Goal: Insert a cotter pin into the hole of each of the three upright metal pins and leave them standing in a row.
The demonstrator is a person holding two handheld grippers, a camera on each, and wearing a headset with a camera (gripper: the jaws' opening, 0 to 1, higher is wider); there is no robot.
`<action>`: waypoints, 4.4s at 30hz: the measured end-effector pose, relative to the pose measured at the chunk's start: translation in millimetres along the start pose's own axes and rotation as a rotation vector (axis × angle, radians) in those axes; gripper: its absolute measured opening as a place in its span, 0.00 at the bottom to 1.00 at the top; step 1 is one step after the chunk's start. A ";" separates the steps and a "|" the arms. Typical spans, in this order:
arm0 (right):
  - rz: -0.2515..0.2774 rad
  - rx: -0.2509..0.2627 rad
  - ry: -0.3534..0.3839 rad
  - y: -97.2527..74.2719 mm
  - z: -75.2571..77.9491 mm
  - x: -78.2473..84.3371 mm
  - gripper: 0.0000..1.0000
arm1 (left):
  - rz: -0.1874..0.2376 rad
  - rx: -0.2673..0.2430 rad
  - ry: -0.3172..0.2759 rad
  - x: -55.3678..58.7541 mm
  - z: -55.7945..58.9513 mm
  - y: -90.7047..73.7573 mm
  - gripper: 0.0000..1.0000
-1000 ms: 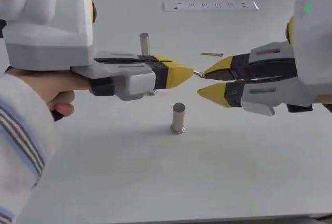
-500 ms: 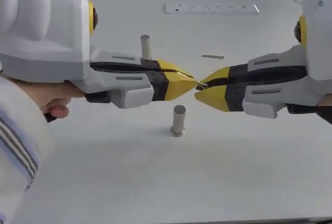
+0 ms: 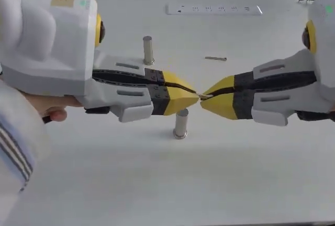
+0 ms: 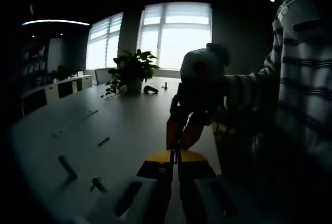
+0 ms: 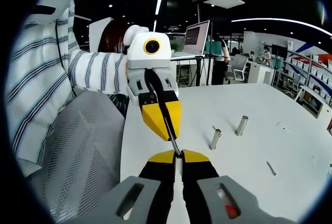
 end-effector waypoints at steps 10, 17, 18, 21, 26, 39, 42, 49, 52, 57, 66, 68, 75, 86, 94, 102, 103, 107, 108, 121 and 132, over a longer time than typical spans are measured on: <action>-0.018 -0.035 -0.037 -3.0 -7.6 0.2 0.00 | -0.048 0.021 0.019 6.1 5.1 5.5 0.00; -0.028 -0.031 -0.057 -2.7 -5.7 1.3 0.00 | -0.071 -0.001 0.038 11.1 -2.0 5.5 0.03; -0.028 -0.027 -0.057 -2.5 -5.2 1.6 0.00 | -0.078 -0.006 0.039 12.5 -3.1 5.4 0.05; -0.046 -0.009 -0.066 -2.7 0.3 5.4 0.00 | -0.085 -0.039 0.042 16.3 -7.9 4.1 0.13; -0.095 0.026 -0.072 -3.7 11.9 17.8 0.00 | -0.088 -0.089 0.021 26.8 -28.9 -7.3 0.19; -0.217 0.042 -0.073 2.3 25.7 45.6 0.00 | -0.173 -0.094 0.016 47.2 -54.0 -7.8 0.20; -0.229 0.036 -0.074 4.1 28.9 49.7 0.00 | -0.183 -0.087 0.013 53.8 -57.4 -5.7 0.19; -0.241 0.022 -0.081 8.6 32.6 53.9 0.00 | -0.206 -0.089 0.004 60.0 -60.7 -8.9 0.16; -0.241 0.015 -0.080 10.0 33.1 54.2 0.00 | -0.214 -0.088 0.002 59.6 -58.9 -10.7 0.13; -0.244 0.005 -0.087 11.5 33.5 54.6 0.00 | -0.223 -0.091 -0.002 43.9 -37.8 14.1 0.09; -0.242 -0.004 -0.099 16.0 34.0 52.0 0.00 | -0.228 -0.086 0.001 44.0 -30.3 18.5 0.09; -0.242 -0.006 -0.099 17.4 34.8 52.3 0.00 | -0.228 -0.086 0.001 44.4 -30.4 17.4 0.09; -0.249 -0.006 -0.086 26.1 37.9 53.7 0.00 | -0.229 -0.090 -0.019 46.6 -32.4 17.3 0.09; -0.222 -0.044 -0.083 43.9 37.6 46.6 0.00 | -0.231 -0.092 -0.021 49.1 -38.7 13.6 0.09; -0.224 -0.080 -0.150 49.1 37.1 41.8 0.00 | -0.231 -0.093 -0.021 49.8 -41.3 13.6 0.09; -0.237 -0.112 -0.193 53.2 38.3 39.5 0.00 | -0.241 -0.089 -0.011 49.5 -43.0 13.8 0.09; -0.240 -0.114 -0.198 53.0 38.3 38.7 0.00 | -0.244 -0.088 -0.007 49.2 -43.1 14.0 0.09; -0.235 -0.118 -0.148 51.8 39.6 38.6 0.00 | -0.248 -0.089 -0.004 48.7 -43.0 14.1 0.09; -0.235 -0.118 -0.149 51.4 39.7 38.9 0.00 | -0.248 -0.091 -0.005 48.6 -42.8 14.1 0.09; -0.248 -0.079 -0.121 46.4 38.1 42.7 0.11 | -0.208 -0.088 -0.015 45.1 -35.9 10.7 0.23; -0.176 -0.020 -0.006 46.7 31.9 46.3 0.31 | -0.166 -0.087 -0.038 51.8 -20.5 -1.0 0.80</action>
Point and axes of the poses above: the centre of the closed fingertips' face, and the gripper's own axes: y roughly forward along the fingers, z roughly to its right, x roughly out of its underside, the point moved 10 cm from there along -y, roughly backward along the fingers, and after that the axes turned 4 degrees about z, right-handed, at the moved point
